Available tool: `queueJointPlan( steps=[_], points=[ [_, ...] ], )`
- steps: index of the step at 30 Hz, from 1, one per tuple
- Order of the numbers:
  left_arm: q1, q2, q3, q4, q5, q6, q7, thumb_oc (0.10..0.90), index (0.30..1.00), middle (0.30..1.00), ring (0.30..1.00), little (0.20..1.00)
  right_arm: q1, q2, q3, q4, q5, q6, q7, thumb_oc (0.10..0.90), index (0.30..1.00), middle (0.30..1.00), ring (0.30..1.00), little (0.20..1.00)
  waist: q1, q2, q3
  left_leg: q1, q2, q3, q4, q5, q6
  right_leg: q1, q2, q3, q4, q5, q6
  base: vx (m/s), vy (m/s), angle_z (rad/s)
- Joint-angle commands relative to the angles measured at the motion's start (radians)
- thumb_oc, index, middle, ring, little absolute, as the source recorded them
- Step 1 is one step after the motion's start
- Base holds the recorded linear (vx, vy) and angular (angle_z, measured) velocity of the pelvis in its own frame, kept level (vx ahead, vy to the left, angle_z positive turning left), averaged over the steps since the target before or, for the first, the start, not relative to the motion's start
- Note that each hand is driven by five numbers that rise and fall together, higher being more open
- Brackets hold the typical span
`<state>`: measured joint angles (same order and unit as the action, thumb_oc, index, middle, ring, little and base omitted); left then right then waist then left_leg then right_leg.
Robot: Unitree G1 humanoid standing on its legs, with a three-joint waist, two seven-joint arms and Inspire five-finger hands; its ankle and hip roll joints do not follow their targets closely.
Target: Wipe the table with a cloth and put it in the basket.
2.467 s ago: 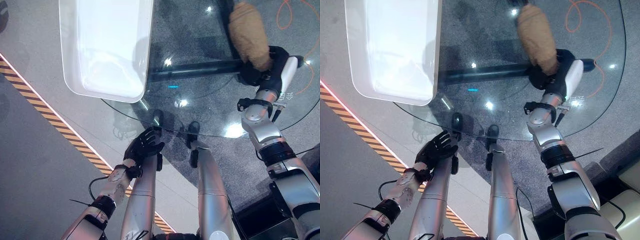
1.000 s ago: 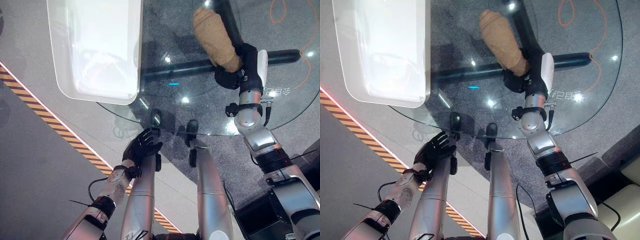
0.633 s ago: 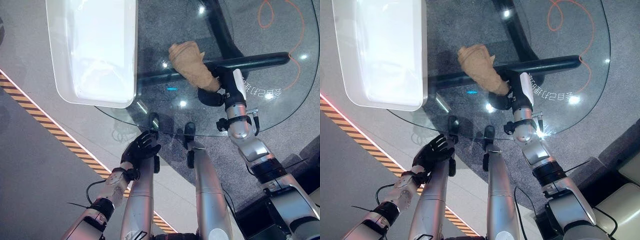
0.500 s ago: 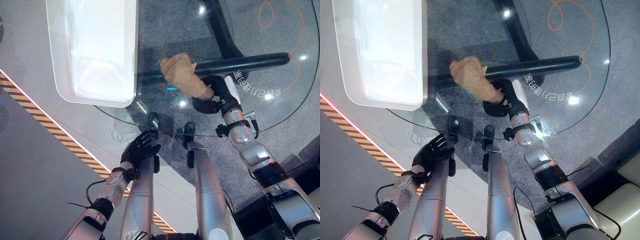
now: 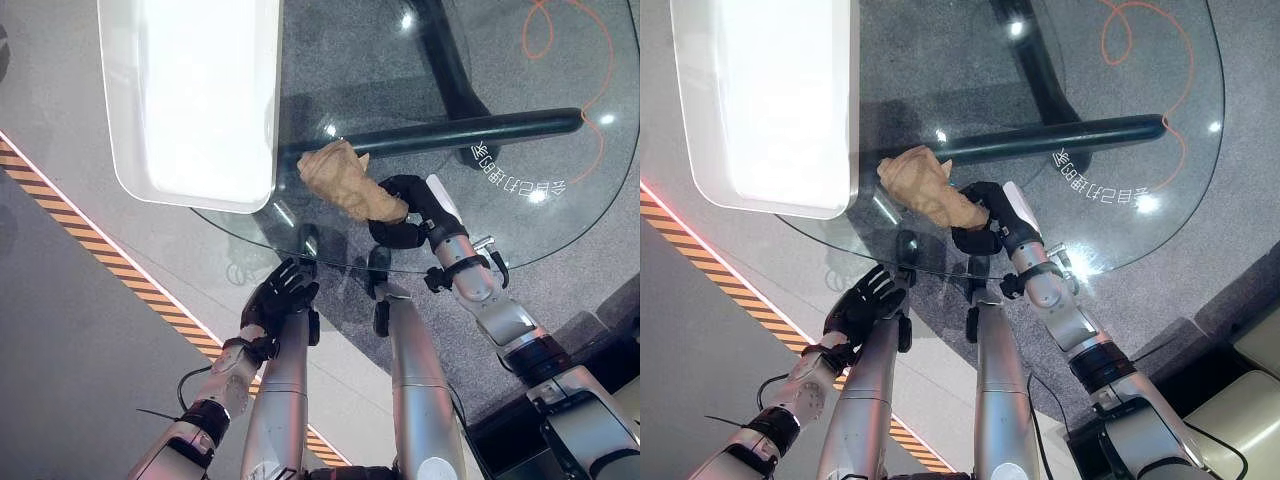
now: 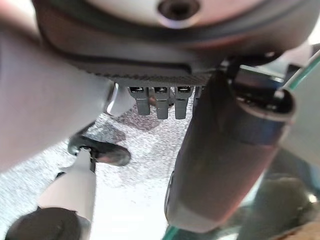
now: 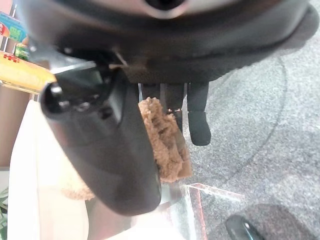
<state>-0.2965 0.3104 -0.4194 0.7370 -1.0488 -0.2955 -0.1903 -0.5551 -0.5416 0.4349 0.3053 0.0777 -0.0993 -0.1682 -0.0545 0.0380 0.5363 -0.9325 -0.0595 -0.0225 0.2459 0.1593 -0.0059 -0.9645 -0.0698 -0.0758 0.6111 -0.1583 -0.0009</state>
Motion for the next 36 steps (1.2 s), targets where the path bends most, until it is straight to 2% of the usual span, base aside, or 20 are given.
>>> queueJointPlan(
  steps=[1,10,15,19,21,27,31,36],
  points=[
    [0.158,-0.054,0.007,-0.079,-0.052,-0.027,-0.070,0.800,0.900,0.900,0.900,0.900,0.116,0.012,-0.022,-0.100,0.050,-0.091,0.002,0.100,0.300,0.300,0.300,0.200,0.020,0.029,-0.016,-0.001,-0.044,0.074,0.228,-0.221,0.074,0.006,0.053,0.006,-0.190,0.177,0.008,0.00,0.000,0.00],
    [0.240,-0.033,0.089,-0.100,-0.141,-0.010,-0.057,0.800,0.900,0.900,0.900,0.900,0.157,0.016,-0.077,-0.142,0.029,-0.105,-0.006,0.100,0.300,0.300,0.300,0.200,0.028,0.038,-0.016,0.020,-0.040,0.066,0.234,-0.225,0.072,0.033,0.053,0.001,-0.181,0.159,-0.002,0.00,-0.002,0.01],
    [0.269,-0.027,0.122,-0.108,-0.182,-0.022,-0.074,0.800,0.900,0.900,0.900,0.900,0.169,0.007,-0.099,-0.154,0.040,-0.106,-0.006,0.100,0.300,0.300,0.300,0.200,0.032,0.039,-0.016,0.029,-0.038,0.065,0.236,-0.227,0.070,0.046,0.052,-0.003,-0.180,0.151,-0.006,0.00,0.000,0.00],
    [0.290,-0.030,0.143,-0.133,-0.215,-0.057,-0.062,0.800,0.900,0.900,0.900,0.900,0.183,0.009,-0.115,-0.161,0.041,-0.110,-0.007,0.100,0.300,0.300,0.300,0.200,0.035,0.041,-0.016,0.037,-0.038,0.063,0.236,-0.228,0.070,0.055,0.052,-0.004,-0.178,0.146,-0.008,0.00,0.000,0.00],
    [0.315,-0.030,0.177,-0.178,-0.239,-0.091,-0.006,0.800,0.900,0.900,0.900,0.900,0.199,0.020,-0.134,-0.173,0.034,-0.108,-0.011,0.100,0.300,0.300,0.300,0.200,0.041,0.042,-0.016,0.046,-0.038,0.059,0.235,-0.228,0.069,0.067,0.052,-0.006,-0.179,0.142,-0.010,0.00,0.000,0.00],
    [0.366,-0.036,0.230,-0.318,-0.299,-0.148,-0.009,0.800,0.900,0.900,0.900,0.900,0.231,0.029,-0.164,-0.203,0.029,-0.110,-0.027,0.100,0.300,0.300,0.300,0.200,0.057,0.045,-0.016,0.059,-0.040,0.048,0.235,-0.229,0.070,0.084,0.051,-0.012,-0.177,0.134,-0.013,0.01,-0.021,0.05],
    [0.388,-0.032,0.213,-0.441,-0.305,-0.119,-0.138,0.800,0.900,0.900,0.900,0.900,0.247,0.026,-0.182,-0.236,0.036,-0.107,-0.028,0.100,0.300,0.300,0.300,0.200,0.063,0.045,-0.016,0.062,-0.040,0.044,0.235,-0.229,0.075,0.089,0.048,-0.016,-0.175,0.135,-0.013,0.00,0.000,0.00],
    [0.391,-0.032,0.192,-0.548,-0.423,-0.035,-0.319,0.800,0.900,0.900,0.900,0.900,0.260,0.017,-0.196,-0.267,0.069,-0.137,-0.011,0.100,0.300,0.300,0.300,0.200,0.060,0.042,-0.016,0.068,-0.037,0.046,0.234,-0.233,0.080,0.093,0.047,-0.013,-0.174,0.137,-0.011,0.00,0.001,0.03]
  ],
)
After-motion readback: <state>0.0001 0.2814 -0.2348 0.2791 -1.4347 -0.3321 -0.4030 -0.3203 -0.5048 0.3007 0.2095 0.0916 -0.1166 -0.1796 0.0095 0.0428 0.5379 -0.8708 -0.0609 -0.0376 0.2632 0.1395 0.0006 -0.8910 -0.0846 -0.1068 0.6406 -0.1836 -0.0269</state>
